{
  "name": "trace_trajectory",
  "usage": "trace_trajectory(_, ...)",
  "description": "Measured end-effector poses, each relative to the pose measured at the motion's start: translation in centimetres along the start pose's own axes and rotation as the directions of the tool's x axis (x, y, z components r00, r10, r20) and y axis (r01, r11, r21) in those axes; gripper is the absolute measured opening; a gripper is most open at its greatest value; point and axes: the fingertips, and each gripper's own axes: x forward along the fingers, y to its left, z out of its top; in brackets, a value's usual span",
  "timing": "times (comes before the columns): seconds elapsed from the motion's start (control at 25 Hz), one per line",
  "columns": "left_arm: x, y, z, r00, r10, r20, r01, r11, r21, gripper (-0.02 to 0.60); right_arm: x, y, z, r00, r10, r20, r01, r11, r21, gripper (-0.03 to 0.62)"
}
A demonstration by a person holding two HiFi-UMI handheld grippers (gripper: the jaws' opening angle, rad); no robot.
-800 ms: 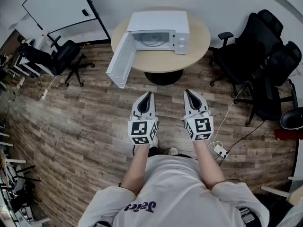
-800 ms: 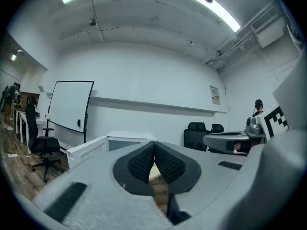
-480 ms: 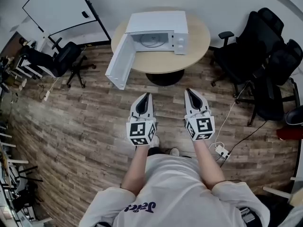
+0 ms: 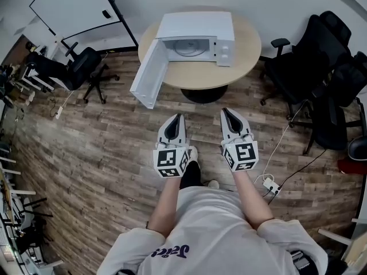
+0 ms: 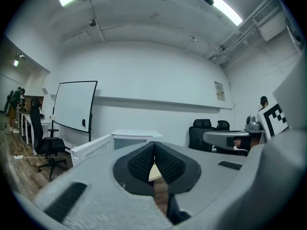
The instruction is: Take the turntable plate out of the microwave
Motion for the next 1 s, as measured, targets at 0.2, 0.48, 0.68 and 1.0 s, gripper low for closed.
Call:
trace_trajectory(0.2,3.5,1.7,-0.1,1.000,-0.023,0.011,0.023,1.000,-0.012,0.017,3.5,0.2,-0.7,1.000,0.011,-0.016,-0.011,1.000,-0.011,0.021)
trace_trajectory(0.48,10.1,4.7,0.6,0.997,-0.080,0.000,0.080,0.996,-0.030,0.017,10.4,-1.3,0.6,1.000,-0.002,-0.006,0.002,1.000,-0.025,0.020)
trace_trajectory(0.68,14.4,7.6,0.6,0.994,-0.110,-0.006,0.110,0.993,-0.041,0.017,15.8,-2.5,0.5,0.999,-0.027,-0.019,0.026,0.999,-0.021,0.021)
trace_trajectory(1.0,20.1,11.5,0.3,0.988,-0.155,-0.004,0.155,0.986,-0.055,0.017,23.1,-2.8,-0.5,0.998,-0.043,-0.036,0.043,0.999,-0.002,0.020)
